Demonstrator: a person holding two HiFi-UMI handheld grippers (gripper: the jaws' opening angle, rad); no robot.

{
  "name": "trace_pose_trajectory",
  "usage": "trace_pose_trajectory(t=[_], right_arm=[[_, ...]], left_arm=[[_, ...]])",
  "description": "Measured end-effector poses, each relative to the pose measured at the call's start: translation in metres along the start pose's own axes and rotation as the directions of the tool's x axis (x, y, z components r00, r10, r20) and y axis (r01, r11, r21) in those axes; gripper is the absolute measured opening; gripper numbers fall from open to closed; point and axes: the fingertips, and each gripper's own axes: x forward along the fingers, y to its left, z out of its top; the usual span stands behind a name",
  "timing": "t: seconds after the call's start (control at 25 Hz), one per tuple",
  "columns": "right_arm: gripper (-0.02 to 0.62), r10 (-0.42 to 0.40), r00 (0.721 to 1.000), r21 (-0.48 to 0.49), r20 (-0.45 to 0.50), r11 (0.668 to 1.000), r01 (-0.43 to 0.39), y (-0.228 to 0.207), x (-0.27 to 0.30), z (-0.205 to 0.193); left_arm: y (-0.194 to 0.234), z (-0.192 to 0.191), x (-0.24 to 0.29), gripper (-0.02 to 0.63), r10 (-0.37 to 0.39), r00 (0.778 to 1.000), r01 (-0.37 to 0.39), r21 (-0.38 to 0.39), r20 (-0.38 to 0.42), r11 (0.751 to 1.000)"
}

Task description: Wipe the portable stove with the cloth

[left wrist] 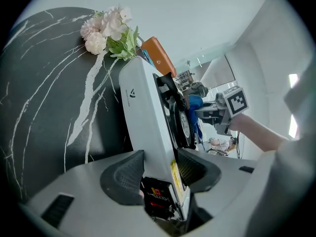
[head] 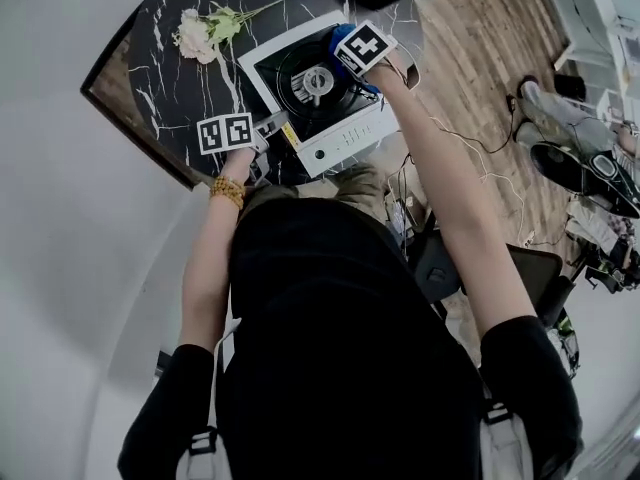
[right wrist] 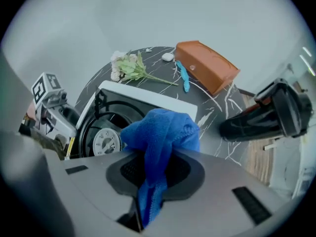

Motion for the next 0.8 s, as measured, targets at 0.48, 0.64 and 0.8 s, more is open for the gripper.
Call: trace_pose_trajectory(t=[0.48, 0.64, 0.8], right_arm=[[0.052, -0.077, 0.778, 0.302, 0.623, 0.942, -0.149, 0.008, -0.083, 0.003], [0.052, 0.055, 0.564, 0.064, 0.824, 0.98, -0.188, 0.086, -0.154, -0.009], [0.054, 0.244, 0.474, -0.181, 0.846, 0.968, -0.175, 0.185, -0.183, -0.014]], left_arm=[[-0.001, 0.001, -0.007, 0.224, 0.057, 0.998, -0.053, 0.104, -0.038, 0.993], [-0.056, 0.0, -0.048, 0.226, -0.195, 0.979, 0.189, 0.102, 0.052, 0.977], [-0.15, -0.016, -0.091, 0.265, -0.619, 0.785, 0.619, 0.107, -0.037, 0.778]])
